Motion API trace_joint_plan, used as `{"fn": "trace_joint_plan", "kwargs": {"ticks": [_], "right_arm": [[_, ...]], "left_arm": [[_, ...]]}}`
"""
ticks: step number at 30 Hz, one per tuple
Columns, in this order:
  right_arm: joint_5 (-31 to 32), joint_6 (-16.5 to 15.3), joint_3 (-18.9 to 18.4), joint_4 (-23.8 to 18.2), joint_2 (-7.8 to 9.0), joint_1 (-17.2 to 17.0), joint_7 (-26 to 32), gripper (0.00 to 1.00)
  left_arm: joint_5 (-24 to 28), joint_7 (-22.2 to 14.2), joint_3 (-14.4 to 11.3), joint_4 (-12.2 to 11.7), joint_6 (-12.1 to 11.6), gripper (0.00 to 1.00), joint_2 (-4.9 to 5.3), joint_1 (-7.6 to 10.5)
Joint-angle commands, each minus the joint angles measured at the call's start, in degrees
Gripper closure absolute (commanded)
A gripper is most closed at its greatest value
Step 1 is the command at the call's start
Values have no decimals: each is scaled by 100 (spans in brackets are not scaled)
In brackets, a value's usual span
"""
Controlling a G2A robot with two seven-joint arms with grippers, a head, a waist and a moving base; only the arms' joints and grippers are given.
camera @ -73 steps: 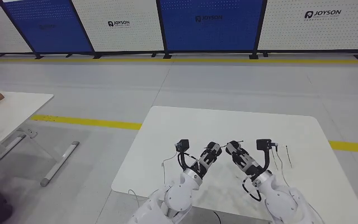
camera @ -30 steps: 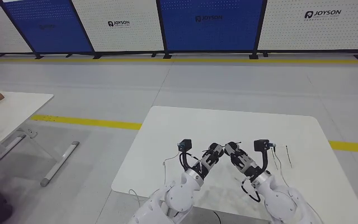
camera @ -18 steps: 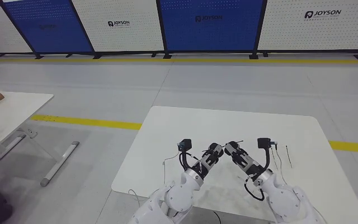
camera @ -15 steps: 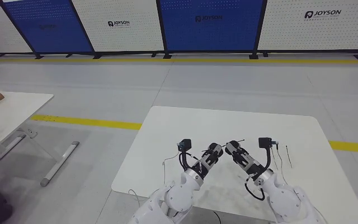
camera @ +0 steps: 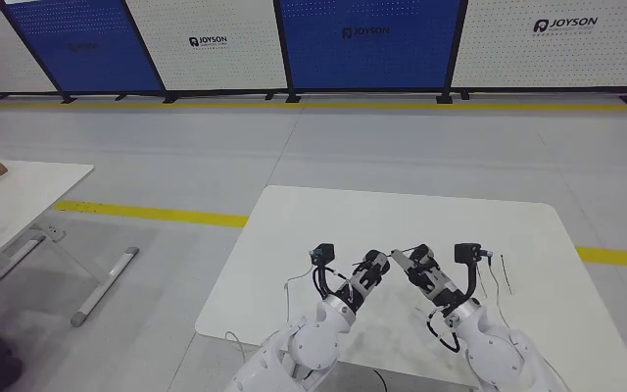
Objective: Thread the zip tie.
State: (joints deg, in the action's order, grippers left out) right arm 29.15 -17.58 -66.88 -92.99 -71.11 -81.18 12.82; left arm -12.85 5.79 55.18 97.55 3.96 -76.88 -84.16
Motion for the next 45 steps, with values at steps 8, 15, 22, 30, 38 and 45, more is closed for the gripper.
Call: {"fn": "trace_joint_plan", "kwargs": {"ticks": [8,15,22,30,38,45], "right_arm": [[21,-15,0,20,-3,27,9,100],[44,-29,1,19,-3,42,43,100],[-234,-141,8,65,-1,84,324,100],[-217,-172,0,86,7,87,374,100],[131,-74,-11,28,16,45,190,100],[319,8,-10,27,14,28,45,100]], "left_arm": [[6,-14,15,21,-48,100,-3,-20],[-48,-47,13,49,-64,100,-1,-42],[-106,-56,6,84,-145,100,1,-65],[-158,-128,-11,47,-156,100,3,-77],[-188,-98,-24,59,-33,34,-6,-78],[-133,10,-8,71,-68,24,-18,-82]]}}
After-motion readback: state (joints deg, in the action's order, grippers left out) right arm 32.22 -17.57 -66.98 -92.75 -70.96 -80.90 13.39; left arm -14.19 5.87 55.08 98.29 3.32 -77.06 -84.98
